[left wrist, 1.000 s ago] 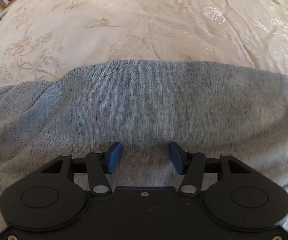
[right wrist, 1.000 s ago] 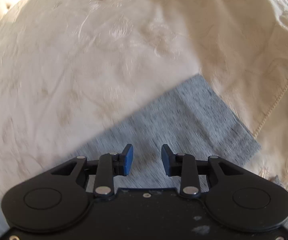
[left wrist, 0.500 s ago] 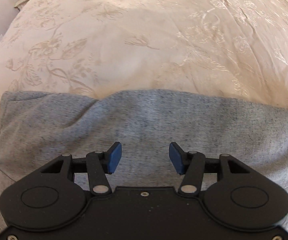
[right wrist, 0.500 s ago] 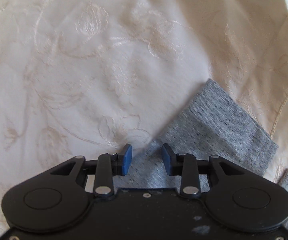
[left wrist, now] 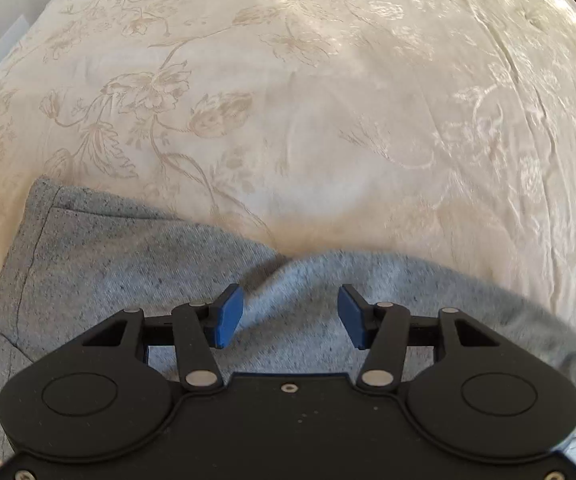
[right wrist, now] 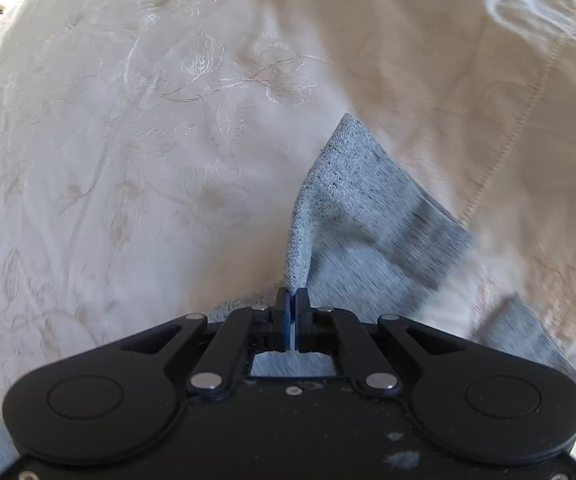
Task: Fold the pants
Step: 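Close the right gripper on a leg hem while the left gripper grasps the other hem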
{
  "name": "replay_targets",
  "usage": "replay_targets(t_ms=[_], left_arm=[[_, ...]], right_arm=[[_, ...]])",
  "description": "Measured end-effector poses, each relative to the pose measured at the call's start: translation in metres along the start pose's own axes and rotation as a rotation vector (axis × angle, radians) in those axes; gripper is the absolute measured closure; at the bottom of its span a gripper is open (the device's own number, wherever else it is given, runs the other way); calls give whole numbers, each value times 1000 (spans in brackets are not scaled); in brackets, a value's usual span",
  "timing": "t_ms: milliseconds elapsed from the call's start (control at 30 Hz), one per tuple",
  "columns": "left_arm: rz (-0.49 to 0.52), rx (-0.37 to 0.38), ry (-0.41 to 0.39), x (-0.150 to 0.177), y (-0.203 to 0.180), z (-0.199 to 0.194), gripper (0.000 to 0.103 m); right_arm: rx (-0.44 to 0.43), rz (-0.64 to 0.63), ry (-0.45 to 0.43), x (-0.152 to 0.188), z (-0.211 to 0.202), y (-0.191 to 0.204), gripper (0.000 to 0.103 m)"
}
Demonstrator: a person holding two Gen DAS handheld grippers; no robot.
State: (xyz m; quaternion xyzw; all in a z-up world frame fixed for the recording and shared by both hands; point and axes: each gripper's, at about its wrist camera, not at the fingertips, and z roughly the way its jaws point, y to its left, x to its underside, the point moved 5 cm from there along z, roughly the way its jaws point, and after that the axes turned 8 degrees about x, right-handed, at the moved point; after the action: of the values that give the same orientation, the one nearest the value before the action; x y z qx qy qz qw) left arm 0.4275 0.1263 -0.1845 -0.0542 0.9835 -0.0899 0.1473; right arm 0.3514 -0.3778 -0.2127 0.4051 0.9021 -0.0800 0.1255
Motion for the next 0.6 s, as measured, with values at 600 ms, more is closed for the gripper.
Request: replay_targets(t_ms=[600], left_arm=[[-53,-45,61,-18,28,3,43]], right_arm=[[51,-14,36,138,-55,-119,102]])
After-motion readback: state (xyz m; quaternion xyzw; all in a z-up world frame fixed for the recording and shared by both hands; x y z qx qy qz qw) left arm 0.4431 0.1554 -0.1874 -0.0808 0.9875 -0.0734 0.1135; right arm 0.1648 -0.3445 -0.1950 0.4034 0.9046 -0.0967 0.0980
